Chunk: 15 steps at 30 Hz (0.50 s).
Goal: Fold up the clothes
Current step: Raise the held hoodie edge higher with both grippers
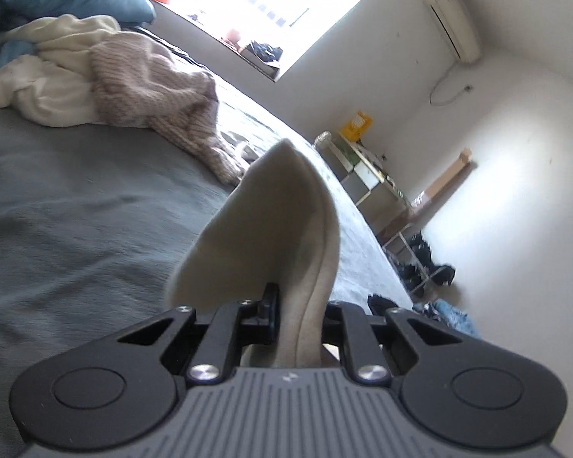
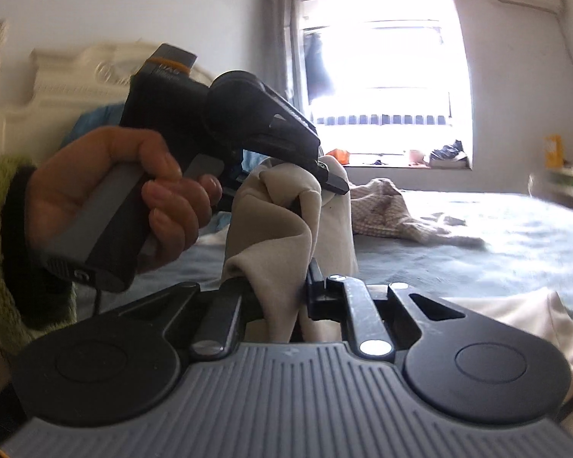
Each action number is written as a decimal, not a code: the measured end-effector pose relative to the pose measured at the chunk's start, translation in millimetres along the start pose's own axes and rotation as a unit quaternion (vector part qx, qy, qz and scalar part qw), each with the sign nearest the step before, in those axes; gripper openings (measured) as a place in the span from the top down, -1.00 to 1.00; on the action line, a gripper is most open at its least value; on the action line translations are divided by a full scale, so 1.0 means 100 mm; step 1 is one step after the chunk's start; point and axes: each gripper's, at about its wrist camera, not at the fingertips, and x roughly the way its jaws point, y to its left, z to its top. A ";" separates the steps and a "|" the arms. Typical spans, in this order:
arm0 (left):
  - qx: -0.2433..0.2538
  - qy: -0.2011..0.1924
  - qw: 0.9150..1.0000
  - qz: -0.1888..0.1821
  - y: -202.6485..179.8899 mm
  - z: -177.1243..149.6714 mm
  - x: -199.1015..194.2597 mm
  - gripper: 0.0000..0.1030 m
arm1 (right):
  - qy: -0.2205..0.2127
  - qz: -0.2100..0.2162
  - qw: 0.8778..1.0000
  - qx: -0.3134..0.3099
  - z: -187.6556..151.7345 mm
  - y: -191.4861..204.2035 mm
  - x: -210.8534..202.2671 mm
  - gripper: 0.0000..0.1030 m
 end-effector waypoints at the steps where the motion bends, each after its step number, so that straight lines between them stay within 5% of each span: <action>1: 0.007 0.005 1.000 0.002 -0.08 -0.01 0.08 0.72 | -0.003 -0.003 1.000 0.015 0.00 -0.09 -0.02 0.80; 15: 0.083 0.107 0.990 0.039 -0.89 -0.42 1.34 0.72 | -0.025 -0.051 0.971 0.233 -0.37 -1.29 -0.22 0.80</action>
